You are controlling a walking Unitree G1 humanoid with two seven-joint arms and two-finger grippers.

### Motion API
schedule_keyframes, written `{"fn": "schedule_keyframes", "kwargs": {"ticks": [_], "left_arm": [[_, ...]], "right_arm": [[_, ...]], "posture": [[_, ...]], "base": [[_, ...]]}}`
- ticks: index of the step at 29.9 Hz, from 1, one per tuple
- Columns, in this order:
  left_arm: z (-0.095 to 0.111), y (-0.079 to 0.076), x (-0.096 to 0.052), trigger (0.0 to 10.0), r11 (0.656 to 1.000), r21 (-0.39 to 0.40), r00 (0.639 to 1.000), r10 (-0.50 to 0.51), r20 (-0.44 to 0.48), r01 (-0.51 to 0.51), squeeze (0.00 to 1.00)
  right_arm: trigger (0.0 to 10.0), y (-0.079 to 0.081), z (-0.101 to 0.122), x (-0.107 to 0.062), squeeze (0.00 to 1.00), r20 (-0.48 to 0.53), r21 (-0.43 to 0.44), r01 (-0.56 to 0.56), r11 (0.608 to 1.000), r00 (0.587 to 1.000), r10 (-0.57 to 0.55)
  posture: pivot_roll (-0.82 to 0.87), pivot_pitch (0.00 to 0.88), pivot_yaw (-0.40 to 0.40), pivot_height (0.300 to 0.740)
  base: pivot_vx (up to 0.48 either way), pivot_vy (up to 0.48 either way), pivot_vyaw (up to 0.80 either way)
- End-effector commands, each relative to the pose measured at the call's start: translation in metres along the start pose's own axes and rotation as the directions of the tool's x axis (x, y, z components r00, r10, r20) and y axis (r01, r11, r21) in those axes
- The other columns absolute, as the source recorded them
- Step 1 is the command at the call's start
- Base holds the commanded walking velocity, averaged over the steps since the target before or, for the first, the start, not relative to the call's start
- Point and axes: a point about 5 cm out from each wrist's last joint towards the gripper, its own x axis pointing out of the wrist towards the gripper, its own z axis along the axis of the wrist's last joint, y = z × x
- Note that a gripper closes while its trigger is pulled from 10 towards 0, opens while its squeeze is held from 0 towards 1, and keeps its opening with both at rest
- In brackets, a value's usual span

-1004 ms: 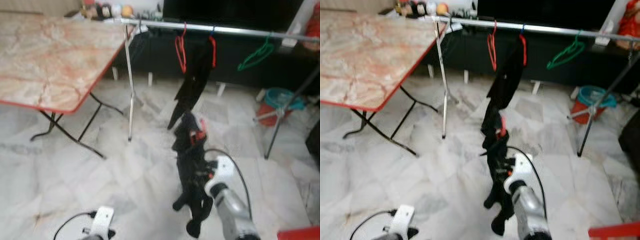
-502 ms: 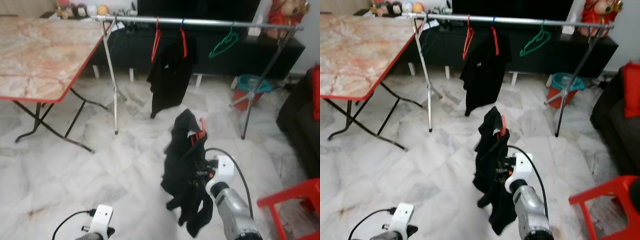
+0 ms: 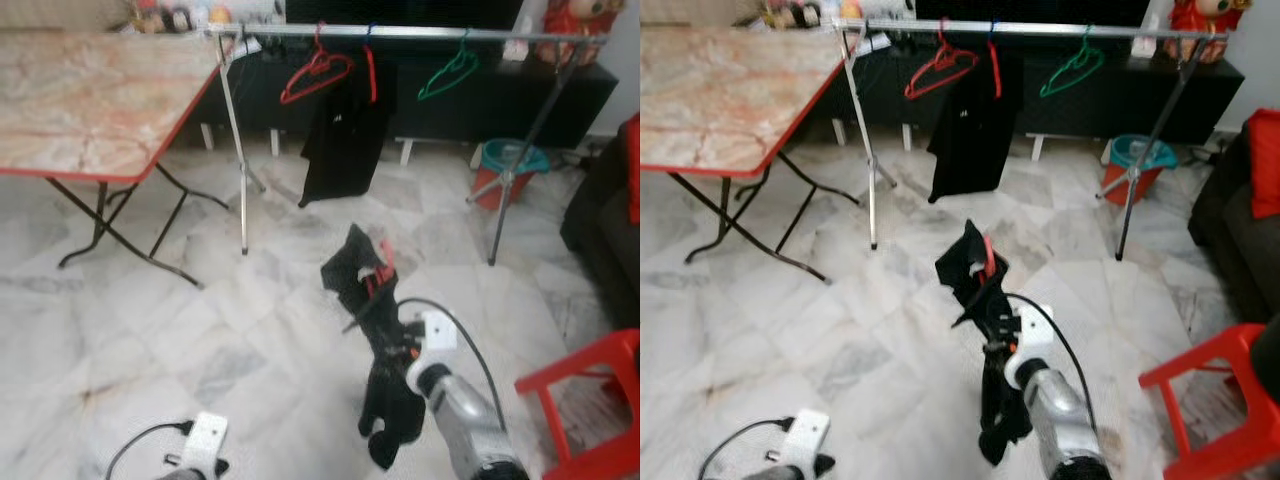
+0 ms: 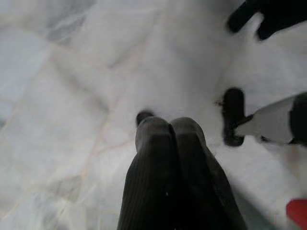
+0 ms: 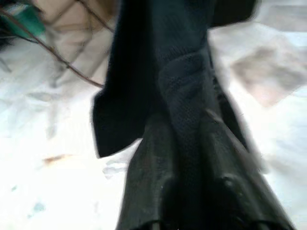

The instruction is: Hang hanger

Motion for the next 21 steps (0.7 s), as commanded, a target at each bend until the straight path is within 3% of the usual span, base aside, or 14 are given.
{"fn": "schedule_keyframes", "kwargs": {"ticks": [1,4,8,9,10,11,12,15,16,18,19,20,21], "left_arm": [[-0.003,0.008,-0.002,10.0,0.999,0.005,0.999,0.038,0.002,-0.038,0.0],[0.001,0.01,-0.003,10.0,0.997,-0.01,0.995,0.074,0.064,-0.074,0.0],[0.008,0.009,-0.004,10.0,0.997,-0.02,0.987,0.076,0.14,-0.074,0.0],[0.033,0.016,-0.004,10.0,0.998,-0.006,0.969,0.061,0.241,-0.061,0.0],[0.04,0.018,-0.004,10.0,0.998,-0.002,0.962,0.057,0.267,-0.058,0.0],[0.066,0.024,-0.005,10.0,0.998,0.023,0.94,0.048,0.338,-0.059,0.0],[0.097,0.027,-0.008,10.0,0.997,0.042,0.904,0.034,0.426,-0.057,0.0],[0.153,0.023,-0.021,10.0,0.994,0.109,0.811,-0.041,0.583,-0.028,0.0],[0.153,0.023,-0.021,10.0,0.994,0.109,0.811,-0.041,0.583,-0.028,0.0],[0.182,0.007,-0.032,10.0,0.977,0.207,0.739,-0.174,0.651,0.048,0.0],[0.182,0.007,-0.032,10.0,0.977,0.207,0.739,-0.174,0.651,0.048,0.0],[0.196,-0.006,-0.04,10.0,0.954,0.28,0.699,-0.271,0.662,0.106,0.0],[0.199,-0.01,-0.042,10.0,0.946,0.299,0.687,-0.299,0.662,0.123,0.0]], "right_arm": [[10.0,0.008,0.014,0.007,0.0,0.019,-0.043,-0.076,0.996,0.997,0.076],[10.0,0.007,0.022,0.005,0.0,-0.02,-0.088,-0.155,0.984,0.988,0.154],[10.0,0.002,0.031,0.005,0.0,-0.03,-0.109,-0.173,0.979,0.985,0.17],[10.0,0.001,0.034,0.005,0.0,-0.04,-0.124,-0.187,0.975,0.982,0.183],[10.0,0.001,0.034,0.005,0.0,-0.042,-0.127,-0.189,0.974,0.982,0.185],[10.0,0.002,0.036,0.005,0.0,-0.044,-0.125,-0.207,0.97,0.978,0.203],[10.0,0.002,0.04,0.005,0.0,-0.051,-0.135,-0.227,0.965,0.974,0.222],[10.0,0.005,0.049,0.004,0.0,-0.068,-0.151,-0.27,0.951,0.963,0.262],[10.0,0.005,0.049,0.004,0.0,-0.068,-0.151,-0.27,0.951,0.963,0.262],[10.0,0.011,0.058,0.003,0.0,-0.08,-0.126,-0.334,0.934,0.942,0.326],[10.0,0.011,0.058,0.003,0.0,-0.08,-0.126,-0.334,0.934,0.942,0.326],[10.0,0.014,0.061,0.004,0.0,-0.101,-0.14,-0.368,0.919,0.929,0.357],[10.0,0.015,0.061,0.004,0.0,-0.11,-0.151,-0.379,0.913,0.924,0.366]], "posture": [[0.02,0.073,-0.048,0.74],[0.03,0.071,-0.049,0.74],[0.03,0.067,-0.05,0.74],[0.03,0.067,-0.05,0.74],[0.03,0.067,-0.05,0.74],[0.03,0.06,-0.044,0.74],[0.03,0.061,-0.041,0.74],[0.03,0.055,-0.042,0.74],[0.03,0.055,-0.042,0.74],[0.03,0.05,-0.038,0.74],[0.03,0.05,-0.038,0.74],[0.03,0.05,-0.038,0.74],[0.03,0.05,-0.038,0.74]], "base": [[0.0,0.0,0.0],[0.0,0.0,0.0],[0.0,0.0,0.0],[0.0,0.0,0.0],[0.0,0.0,0.0],[0.0,0.0,0.0],[0.0,0.0,0.0],[0.0,0.0,0.0],[0.0,0.0,0.0],[0.0,0.0,0.0],[0.0,0.0,0.0],[0.0,0.0,0.0],[0.0,0.0,0.0]]}}
